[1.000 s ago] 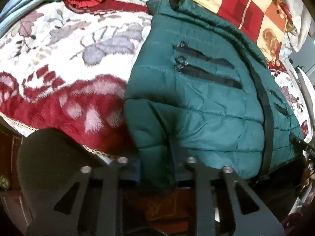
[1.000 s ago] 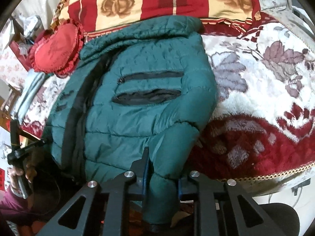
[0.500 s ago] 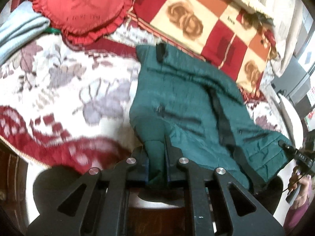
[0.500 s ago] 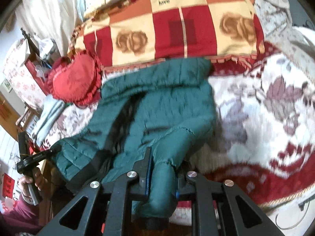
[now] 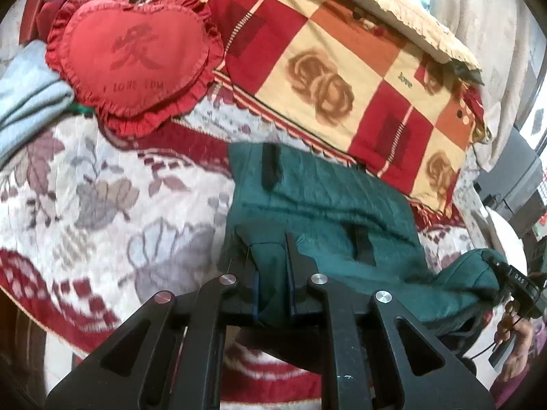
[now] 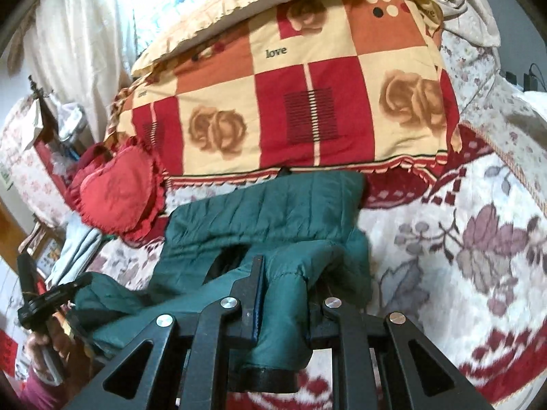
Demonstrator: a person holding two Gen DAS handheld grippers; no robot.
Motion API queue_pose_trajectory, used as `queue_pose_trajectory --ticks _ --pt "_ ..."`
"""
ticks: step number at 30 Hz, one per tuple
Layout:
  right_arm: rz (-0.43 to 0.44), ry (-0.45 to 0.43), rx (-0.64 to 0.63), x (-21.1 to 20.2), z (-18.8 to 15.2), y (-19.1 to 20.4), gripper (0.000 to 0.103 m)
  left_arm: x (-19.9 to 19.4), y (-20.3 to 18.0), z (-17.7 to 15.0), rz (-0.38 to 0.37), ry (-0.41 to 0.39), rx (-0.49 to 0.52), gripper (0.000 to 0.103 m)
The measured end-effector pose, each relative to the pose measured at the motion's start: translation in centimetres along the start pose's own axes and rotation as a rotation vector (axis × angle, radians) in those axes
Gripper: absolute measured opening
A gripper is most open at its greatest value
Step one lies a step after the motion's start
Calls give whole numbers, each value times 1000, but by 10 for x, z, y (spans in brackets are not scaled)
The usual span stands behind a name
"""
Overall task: Fold large clothes
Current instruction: 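Lift the hem with both grippers and fold it toward the collar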
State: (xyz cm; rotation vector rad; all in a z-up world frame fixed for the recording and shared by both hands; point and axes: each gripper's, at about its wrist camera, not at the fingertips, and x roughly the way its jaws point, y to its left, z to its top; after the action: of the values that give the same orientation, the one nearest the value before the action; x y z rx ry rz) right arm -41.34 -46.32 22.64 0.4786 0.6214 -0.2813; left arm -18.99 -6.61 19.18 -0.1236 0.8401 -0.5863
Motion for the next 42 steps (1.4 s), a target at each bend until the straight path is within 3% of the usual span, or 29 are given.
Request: queue_pose_trajectory --ticks 19,42 --pt "-93 9 2 75 69 -9 15 61 -21 58 139 -27 59 11" --pt "-213 82 34 182 113 -37 15 177 -10 116 235 29 0 11"
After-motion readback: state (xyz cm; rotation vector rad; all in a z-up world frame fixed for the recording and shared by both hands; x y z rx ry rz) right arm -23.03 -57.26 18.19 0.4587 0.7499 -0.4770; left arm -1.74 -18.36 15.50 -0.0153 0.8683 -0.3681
